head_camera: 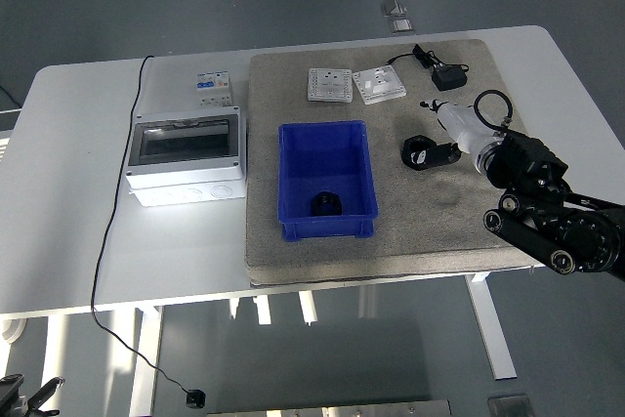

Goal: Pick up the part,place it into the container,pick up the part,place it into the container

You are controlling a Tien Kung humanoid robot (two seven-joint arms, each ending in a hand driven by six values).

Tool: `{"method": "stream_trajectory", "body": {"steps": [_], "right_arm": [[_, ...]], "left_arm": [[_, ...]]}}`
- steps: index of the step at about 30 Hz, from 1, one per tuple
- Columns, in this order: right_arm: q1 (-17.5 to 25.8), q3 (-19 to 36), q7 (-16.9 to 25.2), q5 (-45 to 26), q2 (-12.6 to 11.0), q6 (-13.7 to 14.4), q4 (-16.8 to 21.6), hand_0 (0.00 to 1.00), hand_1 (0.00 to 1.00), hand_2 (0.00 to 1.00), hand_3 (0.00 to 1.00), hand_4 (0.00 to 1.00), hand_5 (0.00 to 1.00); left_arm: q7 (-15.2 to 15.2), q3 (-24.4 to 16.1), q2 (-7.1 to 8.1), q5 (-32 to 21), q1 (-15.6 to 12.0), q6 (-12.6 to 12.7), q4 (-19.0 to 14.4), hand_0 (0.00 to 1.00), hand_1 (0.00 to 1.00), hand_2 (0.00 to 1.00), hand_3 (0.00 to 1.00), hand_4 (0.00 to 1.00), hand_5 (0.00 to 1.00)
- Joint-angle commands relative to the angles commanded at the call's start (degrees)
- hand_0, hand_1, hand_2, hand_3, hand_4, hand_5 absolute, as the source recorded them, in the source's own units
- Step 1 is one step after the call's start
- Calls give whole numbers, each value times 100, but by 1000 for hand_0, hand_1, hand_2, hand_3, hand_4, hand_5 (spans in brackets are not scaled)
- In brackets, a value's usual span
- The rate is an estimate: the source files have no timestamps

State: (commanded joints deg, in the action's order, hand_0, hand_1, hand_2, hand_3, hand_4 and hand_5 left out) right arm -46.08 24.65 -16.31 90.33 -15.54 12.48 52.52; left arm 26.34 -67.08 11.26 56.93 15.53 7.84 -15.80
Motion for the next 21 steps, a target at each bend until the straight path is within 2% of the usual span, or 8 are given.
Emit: {"method": "stream_trajectory", "body": {"steps": [3, 4, 9, 10, 15, 16, 21], "right_arm": [[-45, -181, 61, -176, 75, 52, -146, 998, 901, 939, 953, 874, 471], [-59, -234, 71, -213, 94, 56, -188, 998, 872, 897, 935, 873, 480], [-62, -481, 167, -175, 222, -148, -501, 998, 872, 897, 935, 873, 480], [-52, -495, 184, -141, 233, -155, -530, 971, 756, 770, 845, 808, 425], [0, -540, 324, 145, 284, -75, -637, 971, 756, 770, 845, 808, 425], [8, -537, 358, 179, 289, -9, -646, 734, 462, 556, 682, 442, 130], [36, -508, 523, 229, 287, 387, -689, 734, 462, 556, 682, 442, 130]], "left_arm": [[3, -11, 0, 17, 3, -4, 0, 668, 676, 691, 770, 793, 785], [4, -14, 0, 23, 4, -5, 0, 668, 677, 691, 770, 792, 785], [14, -34, -8, 66, 10, -21, -1, 668, 677, 691, 770, 792, 785], [14, -35, -9, 66, 9, -21, -1, 669, 677, 691, 769, 792, 784], [22, -65, -18, 112, 6, -33, -2, 669, 677, 691, 769, 792, 784], [25, -71, -20, 122, 7, -35, -2, 669, 677, 691, 769, 792, 783], [34, -83, -22, 144, 6, -40, -4, 669, 677, 691, 769, 792, 783]]}}
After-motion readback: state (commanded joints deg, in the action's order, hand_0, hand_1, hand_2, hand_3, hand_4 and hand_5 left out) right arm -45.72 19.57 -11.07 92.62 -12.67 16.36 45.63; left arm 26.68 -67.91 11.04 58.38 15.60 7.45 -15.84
